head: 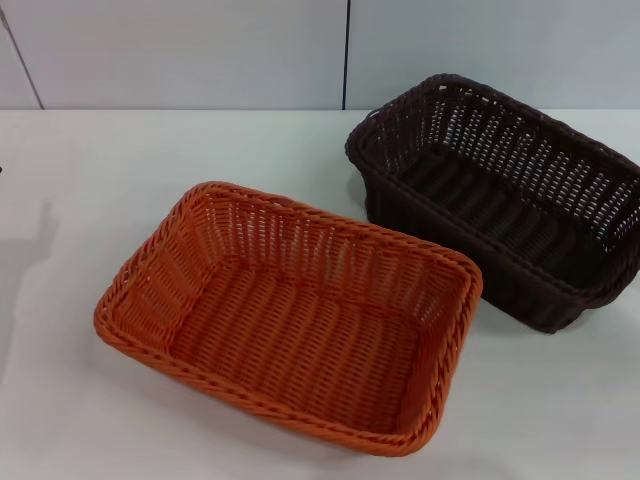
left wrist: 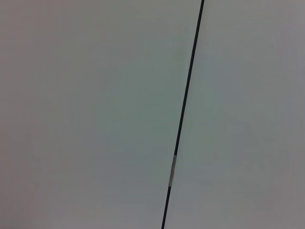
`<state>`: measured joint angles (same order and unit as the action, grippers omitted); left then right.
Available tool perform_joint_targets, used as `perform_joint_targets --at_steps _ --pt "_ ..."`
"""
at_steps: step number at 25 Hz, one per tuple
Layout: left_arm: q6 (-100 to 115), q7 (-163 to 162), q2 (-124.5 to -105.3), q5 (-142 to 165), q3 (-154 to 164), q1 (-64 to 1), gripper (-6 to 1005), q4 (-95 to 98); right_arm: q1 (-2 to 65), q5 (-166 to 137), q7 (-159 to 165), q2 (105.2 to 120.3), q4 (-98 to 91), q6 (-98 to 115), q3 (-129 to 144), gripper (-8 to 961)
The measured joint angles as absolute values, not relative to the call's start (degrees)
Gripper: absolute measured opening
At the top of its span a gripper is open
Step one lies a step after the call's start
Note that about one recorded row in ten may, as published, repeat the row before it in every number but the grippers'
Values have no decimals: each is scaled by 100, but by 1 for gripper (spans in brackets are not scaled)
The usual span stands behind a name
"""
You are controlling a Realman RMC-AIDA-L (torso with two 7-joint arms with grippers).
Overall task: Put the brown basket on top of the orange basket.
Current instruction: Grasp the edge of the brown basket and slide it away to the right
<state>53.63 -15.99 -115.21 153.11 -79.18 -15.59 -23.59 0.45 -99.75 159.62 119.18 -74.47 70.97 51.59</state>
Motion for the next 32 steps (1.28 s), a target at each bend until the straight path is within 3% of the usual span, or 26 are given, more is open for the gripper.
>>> perform_joint_targets --at_steps 32 --pt "5361 -1741 -11426 15311 -7963 -1593 764 -2366 1158 -10359 15542 11846 -5656 7050 4483 703"
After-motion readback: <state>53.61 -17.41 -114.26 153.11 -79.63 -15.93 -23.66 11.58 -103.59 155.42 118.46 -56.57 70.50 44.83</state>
